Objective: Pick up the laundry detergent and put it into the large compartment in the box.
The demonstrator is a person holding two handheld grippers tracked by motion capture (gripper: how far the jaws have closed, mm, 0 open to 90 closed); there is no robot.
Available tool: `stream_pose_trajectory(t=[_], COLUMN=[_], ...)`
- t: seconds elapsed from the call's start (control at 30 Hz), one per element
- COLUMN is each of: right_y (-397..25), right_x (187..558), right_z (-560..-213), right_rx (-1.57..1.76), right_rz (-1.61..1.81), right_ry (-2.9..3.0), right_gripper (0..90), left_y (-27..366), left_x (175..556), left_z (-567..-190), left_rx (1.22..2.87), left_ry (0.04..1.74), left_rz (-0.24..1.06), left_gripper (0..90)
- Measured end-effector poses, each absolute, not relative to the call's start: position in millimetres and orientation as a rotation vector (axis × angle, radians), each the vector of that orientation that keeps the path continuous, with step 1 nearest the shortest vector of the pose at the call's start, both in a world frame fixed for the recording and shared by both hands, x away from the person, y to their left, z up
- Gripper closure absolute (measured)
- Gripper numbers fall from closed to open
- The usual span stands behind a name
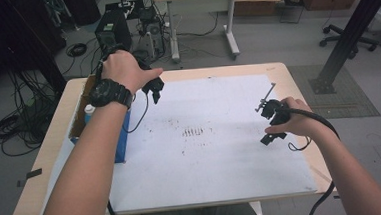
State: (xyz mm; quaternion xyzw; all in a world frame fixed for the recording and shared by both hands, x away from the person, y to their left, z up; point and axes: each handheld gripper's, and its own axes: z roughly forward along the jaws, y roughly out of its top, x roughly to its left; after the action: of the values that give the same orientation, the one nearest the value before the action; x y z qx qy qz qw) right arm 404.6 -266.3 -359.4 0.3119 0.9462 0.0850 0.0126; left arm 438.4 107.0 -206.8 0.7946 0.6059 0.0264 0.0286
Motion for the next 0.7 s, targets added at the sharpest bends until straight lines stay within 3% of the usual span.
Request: stream_pose_trajectory(t=[0.7], right_y=[-269.0], right_x=[404.7], right_z=[-361.0], right_rx=[0.979], right_rz=[0.270], right_ry=[2.949], right_gripper=[15.4], left_y=[77.8], left_x=[442.3], left_z=[-236.4], left_rx=[2.526], left_ry=[1.806], left_rz=[0.079], left_gripper=[19.2])
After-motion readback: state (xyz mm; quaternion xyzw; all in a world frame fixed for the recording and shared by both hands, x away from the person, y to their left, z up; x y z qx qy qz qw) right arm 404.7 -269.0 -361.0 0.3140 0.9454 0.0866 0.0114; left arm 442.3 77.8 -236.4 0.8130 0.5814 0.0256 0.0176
